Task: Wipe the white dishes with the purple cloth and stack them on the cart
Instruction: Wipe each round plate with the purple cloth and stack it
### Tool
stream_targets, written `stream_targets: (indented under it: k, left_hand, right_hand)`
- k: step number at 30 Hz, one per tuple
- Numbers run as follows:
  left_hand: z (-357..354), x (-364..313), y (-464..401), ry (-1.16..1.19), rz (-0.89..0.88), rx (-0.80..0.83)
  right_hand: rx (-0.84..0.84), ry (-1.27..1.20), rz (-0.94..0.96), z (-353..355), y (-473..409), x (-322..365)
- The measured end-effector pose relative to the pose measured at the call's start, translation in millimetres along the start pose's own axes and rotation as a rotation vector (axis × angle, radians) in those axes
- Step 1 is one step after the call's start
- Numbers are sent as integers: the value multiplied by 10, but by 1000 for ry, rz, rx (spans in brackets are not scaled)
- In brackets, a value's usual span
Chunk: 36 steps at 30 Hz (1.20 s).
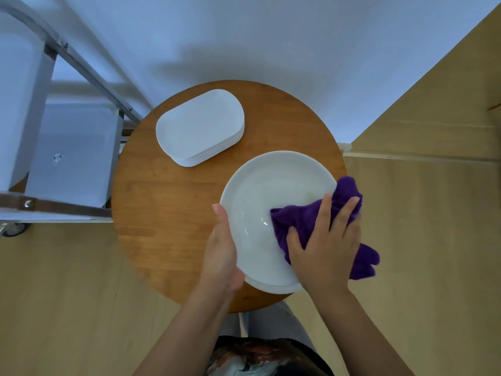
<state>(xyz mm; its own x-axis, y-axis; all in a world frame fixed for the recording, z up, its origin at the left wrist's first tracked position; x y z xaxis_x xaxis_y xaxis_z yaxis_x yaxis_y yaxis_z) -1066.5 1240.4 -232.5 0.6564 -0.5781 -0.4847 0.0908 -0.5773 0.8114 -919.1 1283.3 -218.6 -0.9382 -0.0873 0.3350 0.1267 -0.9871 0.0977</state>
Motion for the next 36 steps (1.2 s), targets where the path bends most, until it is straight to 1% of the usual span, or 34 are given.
stream_targets:
  k: [3,6,8,11,15,17,19,22,24,27,29,32,36]
  left_hand:
    - [-72,19,11,-68,-16,-6]
    - [-90,-4,32,-104,-51,-19]
    - [-85,-64,54,-123,-72,-16]
    - [-80,-102,104,-188,-89,-11]
    - [-92,-19,209,-227,-107,-22]
    - [-88,-58,231,-246,-136,-26]
    - [-69,-108,221,-257,-131,-37]
    - [-66,-166,214,-245,-158,-41]
    - [-60,-172,245,-187,-178,-31]
    - [-53,-198,296,-75,-183,12]
    - [-57,-226,315,-20,-176,43]
    - [-56,-265,328,42,-171,61]
    - [2,-331,342,51,-157,-3]
  right_hand:
    - [-62,-17,-73,-71,-52,110]
    - [-112,-125,-144,-108,-125,192]
    - [-143,-195,-140,-100,-167,255]
    - [-175,-265,-45,-33,-285,413]
    - [-174,-359,176,16,-346,671]
    - [-131,-447,215,-11,-318,705]
    - [-39,-558,232,-63,-272,717]
    - [15,-611,351,-51,-195,821]
    - [25,-612,423,-16,-151,905]
    - [104,-693,481,27,-79,983]
    - [159,-777,483,52,-25,1023]
    - [195,-872,440,80,21,1068]
    - [257,-941,369,133,27,1108]
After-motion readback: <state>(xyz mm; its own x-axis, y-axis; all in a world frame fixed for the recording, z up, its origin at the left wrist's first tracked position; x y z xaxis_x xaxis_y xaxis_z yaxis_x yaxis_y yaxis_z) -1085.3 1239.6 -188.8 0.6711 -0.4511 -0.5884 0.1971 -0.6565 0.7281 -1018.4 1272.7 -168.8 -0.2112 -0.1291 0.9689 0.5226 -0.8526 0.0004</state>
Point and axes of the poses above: each hand's wrist, its own y-axis away from the middle knuckle, its own z-axis out of the back of the hand, x = y × z, the point moved 4 cm from there along -y, towards the middle knuckle, and after that the axes turned 9 degrees about z, right-handed, at the moved point
